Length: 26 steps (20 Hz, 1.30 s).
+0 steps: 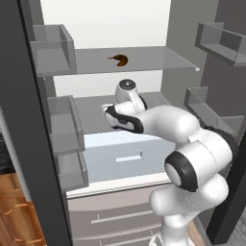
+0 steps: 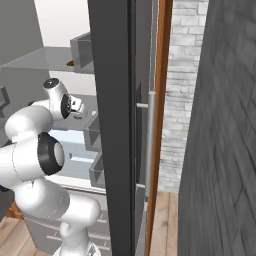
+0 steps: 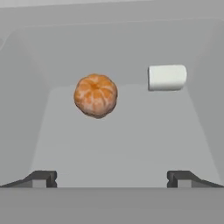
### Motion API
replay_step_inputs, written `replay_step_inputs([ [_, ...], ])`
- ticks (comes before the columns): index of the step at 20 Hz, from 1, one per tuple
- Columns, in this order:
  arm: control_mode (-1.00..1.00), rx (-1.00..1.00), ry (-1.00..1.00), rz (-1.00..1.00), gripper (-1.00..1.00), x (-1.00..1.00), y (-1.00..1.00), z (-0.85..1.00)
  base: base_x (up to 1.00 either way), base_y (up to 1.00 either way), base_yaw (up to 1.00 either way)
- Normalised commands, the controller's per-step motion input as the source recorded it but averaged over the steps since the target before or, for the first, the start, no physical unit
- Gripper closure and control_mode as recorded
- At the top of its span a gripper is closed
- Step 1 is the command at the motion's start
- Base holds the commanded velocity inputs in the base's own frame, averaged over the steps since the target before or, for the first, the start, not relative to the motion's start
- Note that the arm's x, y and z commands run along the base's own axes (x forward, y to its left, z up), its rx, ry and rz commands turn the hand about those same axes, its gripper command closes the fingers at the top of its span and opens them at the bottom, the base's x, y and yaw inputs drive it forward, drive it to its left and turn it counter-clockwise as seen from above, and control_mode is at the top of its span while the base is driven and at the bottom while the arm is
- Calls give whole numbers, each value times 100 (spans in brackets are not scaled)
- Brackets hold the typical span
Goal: Pick up the tangerine and banana from the fridge and place one fruit on each plate on the dining counter.
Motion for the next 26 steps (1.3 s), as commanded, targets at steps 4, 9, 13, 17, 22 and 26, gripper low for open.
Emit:
replay_step_inputs([
  [4, -100, 1, 1, 0, -100, 28, 13, -5, 0, 0, 0],
  [9, -100, 0, 0, 0, -100, 26, 7, -10, 0, 0, 0],
  [13, -100, 0, 0, 0, -100, 23, 3, -9, 0, 0, 0],
  [17, -100, 0, 0, 0, -100, 25, 3, -14, 0, 0, 0],
  [22, -100, 0, 2, 0, -100, 25, 3, -14, 0, 0, 0],
  [26, -100, 1, 2, 0, -100, 27, 2, -10, 0, 0, 0],
])
